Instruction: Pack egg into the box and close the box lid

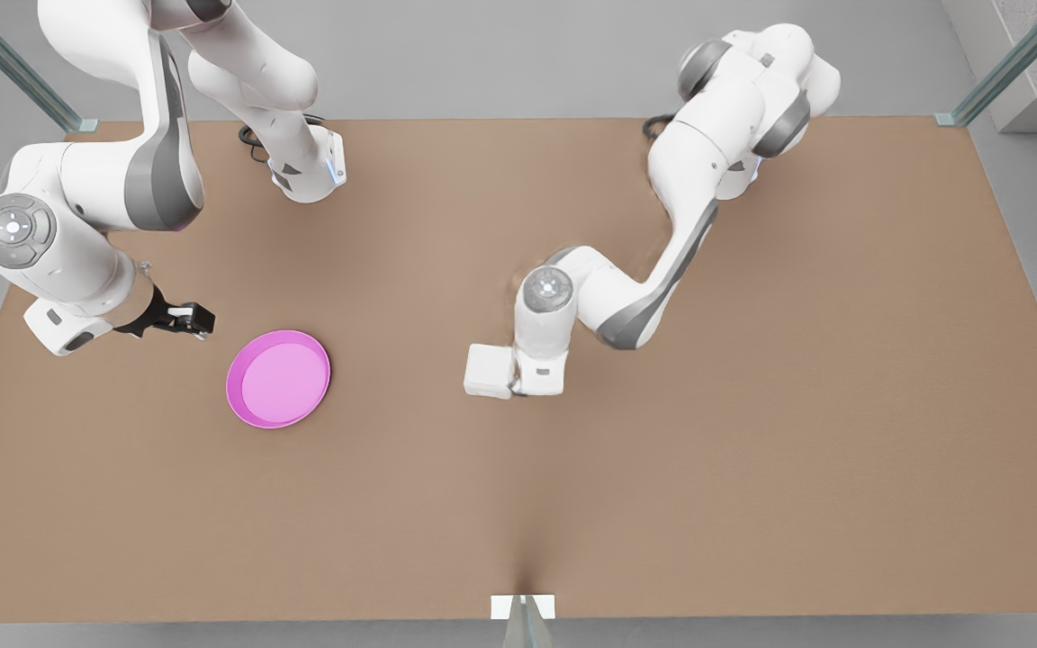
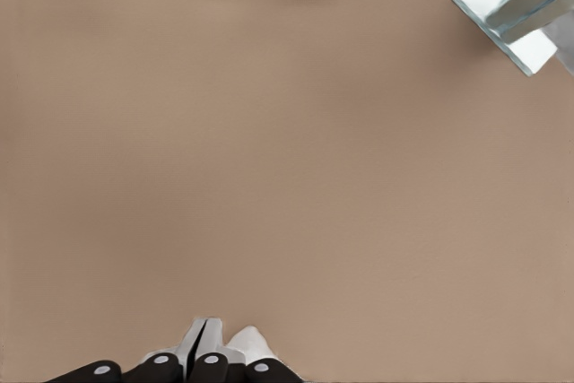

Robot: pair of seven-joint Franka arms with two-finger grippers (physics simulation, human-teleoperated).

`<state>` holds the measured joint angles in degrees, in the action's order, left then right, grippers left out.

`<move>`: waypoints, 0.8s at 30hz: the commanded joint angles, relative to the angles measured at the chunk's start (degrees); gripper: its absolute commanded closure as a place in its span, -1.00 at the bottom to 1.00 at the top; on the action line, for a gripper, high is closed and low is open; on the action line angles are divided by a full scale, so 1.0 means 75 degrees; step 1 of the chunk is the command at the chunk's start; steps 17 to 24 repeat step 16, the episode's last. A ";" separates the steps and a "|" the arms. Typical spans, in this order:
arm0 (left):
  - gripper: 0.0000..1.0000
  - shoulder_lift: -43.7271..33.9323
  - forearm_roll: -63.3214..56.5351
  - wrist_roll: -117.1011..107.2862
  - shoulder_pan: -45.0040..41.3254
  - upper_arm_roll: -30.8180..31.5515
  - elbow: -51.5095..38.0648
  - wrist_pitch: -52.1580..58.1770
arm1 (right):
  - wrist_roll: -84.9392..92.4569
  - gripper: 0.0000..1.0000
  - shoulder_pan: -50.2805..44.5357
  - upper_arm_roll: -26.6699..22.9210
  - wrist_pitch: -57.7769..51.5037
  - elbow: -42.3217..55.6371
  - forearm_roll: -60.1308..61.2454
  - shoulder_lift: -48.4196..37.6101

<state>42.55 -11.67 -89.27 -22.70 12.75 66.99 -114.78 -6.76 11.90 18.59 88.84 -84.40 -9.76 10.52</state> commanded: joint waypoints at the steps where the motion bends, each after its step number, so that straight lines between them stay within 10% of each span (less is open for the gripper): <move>1: 0.57 -0.0411 0.1040 0.7175 0.1995 -0.0035 -0.0751 0.4333 | 0.0339 -1.00 -0.0005 0.0005 -0.0010 0.0004 0.0001 -0.0008; 2: -1.00 -0.0493 0.1029 1.0459 0.2675 -0.0059 -0.1291 0.5928 | 0.0339 -1.00 -0.0005 0.0005 -0.0010 0.0004 0.0001 -0.0008; 7: -1.00 -0.4383 0.0912 1.2534 0.2441 -0.0879 0.0171 0.6470 | 0.0351 -1.00 0.0030 0.0005 0.0014 0.0004 0.0012 0.0074; 24: -1.00 -0.4829 0.0923 1.3544 0.2336 -0.0867 0.0829 0.6187 | 0.0316 -1.00 0.0054 0.0005 0.0014 0.0015 0.0129 0.0484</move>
